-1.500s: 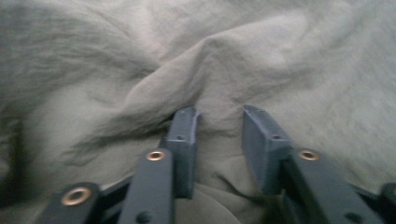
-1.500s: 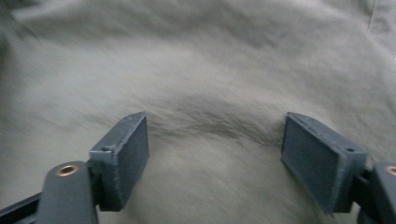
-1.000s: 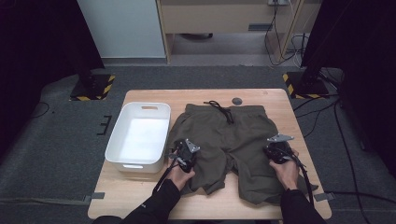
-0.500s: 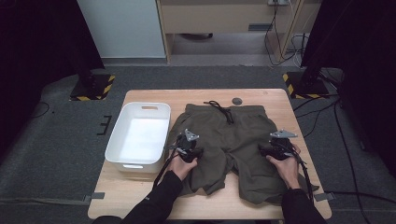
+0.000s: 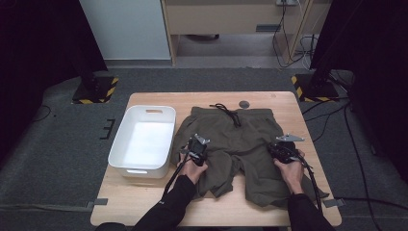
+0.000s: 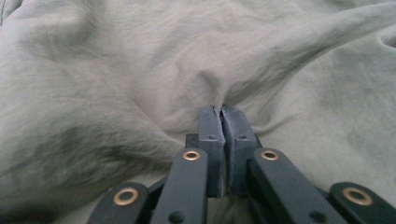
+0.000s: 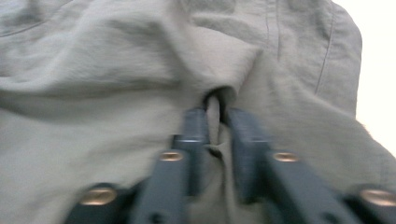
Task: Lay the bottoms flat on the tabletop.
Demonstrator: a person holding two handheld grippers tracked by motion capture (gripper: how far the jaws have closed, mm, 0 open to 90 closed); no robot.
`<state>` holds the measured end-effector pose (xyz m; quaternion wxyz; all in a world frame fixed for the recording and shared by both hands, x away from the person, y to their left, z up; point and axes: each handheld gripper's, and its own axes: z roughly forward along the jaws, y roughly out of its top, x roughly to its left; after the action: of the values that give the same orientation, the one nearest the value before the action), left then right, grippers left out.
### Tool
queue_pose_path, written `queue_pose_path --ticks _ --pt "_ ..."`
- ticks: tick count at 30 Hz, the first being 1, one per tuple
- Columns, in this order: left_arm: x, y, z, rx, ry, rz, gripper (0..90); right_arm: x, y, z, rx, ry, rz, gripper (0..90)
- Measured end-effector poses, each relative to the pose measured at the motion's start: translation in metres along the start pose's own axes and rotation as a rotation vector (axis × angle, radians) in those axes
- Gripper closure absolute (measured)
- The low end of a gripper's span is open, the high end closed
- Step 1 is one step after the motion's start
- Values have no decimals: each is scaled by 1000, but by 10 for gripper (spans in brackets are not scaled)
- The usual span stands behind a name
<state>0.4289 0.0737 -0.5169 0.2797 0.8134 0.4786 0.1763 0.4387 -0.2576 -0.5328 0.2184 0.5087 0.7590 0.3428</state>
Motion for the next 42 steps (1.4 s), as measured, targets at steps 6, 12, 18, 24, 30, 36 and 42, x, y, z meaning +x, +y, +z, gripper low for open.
queue_pose_path --ticks 6,12,18,24,30,36,42 --pt "10 25 -11 -69 -32 6 883 0 14 -5 -17 -28 -57 866" --pt "19 55 -11 -136 -8 -14 881 -14 34 -5 -133 -121 -43 861" --pt "24 49 19 -104 -20 -74 821 -21 34 7 -83 -161 -51 761" --pt "27 50 -30 -269 -52 2 628 -13 40 -14 -167 -101 -58 594" --pt "24 26 -89 -344 -100 75 589 20 39 -41 -217 -8 -102 472" --pt "23 -19 -126 -368 -119 78 559 54 26 -66 -249 119 -132 414" --pt "22 -56 -133 -354 -130 84 527 79 15 -79 -251 216 -140 397"
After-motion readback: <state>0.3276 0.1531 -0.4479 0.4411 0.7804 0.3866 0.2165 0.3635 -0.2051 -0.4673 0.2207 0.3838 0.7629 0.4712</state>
